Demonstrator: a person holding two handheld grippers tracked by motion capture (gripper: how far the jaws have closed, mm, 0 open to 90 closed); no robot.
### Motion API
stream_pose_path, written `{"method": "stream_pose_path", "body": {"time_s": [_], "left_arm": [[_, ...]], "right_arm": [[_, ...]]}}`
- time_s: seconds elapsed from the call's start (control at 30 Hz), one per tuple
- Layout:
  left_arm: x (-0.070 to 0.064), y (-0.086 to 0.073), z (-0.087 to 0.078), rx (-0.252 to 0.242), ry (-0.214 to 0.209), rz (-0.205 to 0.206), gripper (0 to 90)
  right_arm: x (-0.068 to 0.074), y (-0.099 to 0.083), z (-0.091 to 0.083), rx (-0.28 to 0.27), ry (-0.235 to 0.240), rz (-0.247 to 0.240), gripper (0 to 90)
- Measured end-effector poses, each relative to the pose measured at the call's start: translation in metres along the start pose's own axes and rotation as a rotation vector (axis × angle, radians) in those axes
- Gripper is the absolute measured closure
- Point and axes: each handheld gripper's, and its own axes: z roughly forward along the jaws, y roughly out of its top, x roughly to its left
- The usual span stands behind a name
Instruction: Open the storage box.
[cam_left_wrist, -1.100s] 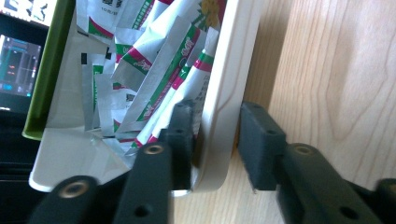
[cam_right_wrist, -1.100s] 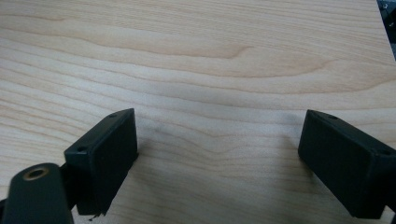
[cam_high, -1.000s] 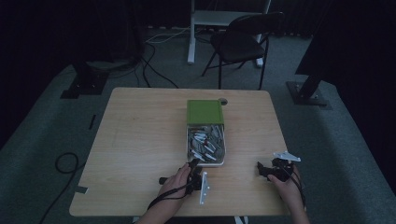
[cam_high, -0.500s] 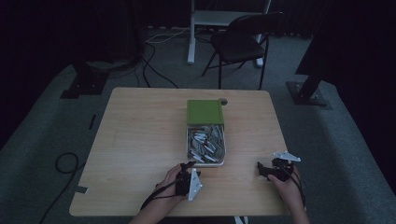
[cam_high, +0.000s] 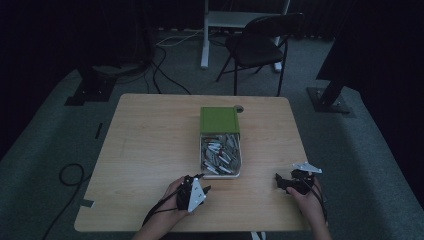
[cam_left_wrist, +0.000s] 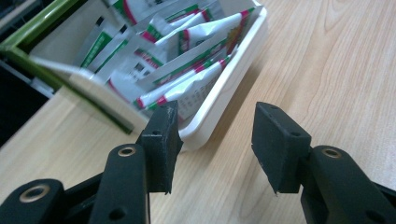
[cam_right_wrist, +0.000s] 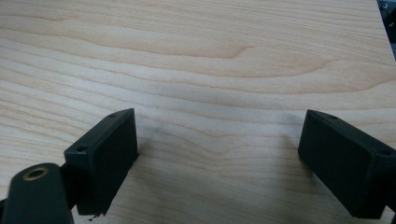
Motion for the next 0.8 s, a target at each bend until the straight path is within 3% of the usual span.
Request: {"method": "stream_pose_path", "body": {"time_s": [0.2,0.27,0.57,0.73,0.77,0.8], "left_arm": [[0.012,-0.017,-0.008,0.006,0.012,-0.078,50.9],[0.018,-0.024,-0.013,0.005,0.029,-0.135,49.9],[0.028,-0.042,-0.023,0.017,0.06,-0.234,43.3],[0.037,-0.053,-0.03,0.023,0.088,-0.326,37.6],[0.037,-0.053,-0.03,0.023,0.088,-0.326,36.4],[0.041,-0.059,-0.032,0.024,0.094,-0.362,36.1]], "right_arm": [[0.0,0.0,0.0,0.0,0.0,0.002,11.5],[0.0,0.0,0.0,0.0,0.0,0.001,11.5],[0.0,0.0,0.0,0.0,0.0,0.0,11.5],[0.0,0.0,0.0,0.0,0.0,0.001,11.4],[0.0,0.0,0.0,0.0,0.0,0.001,11.4],[0.0,0.0,0.0,0.0,-0.001,0.0,11.4]]}}
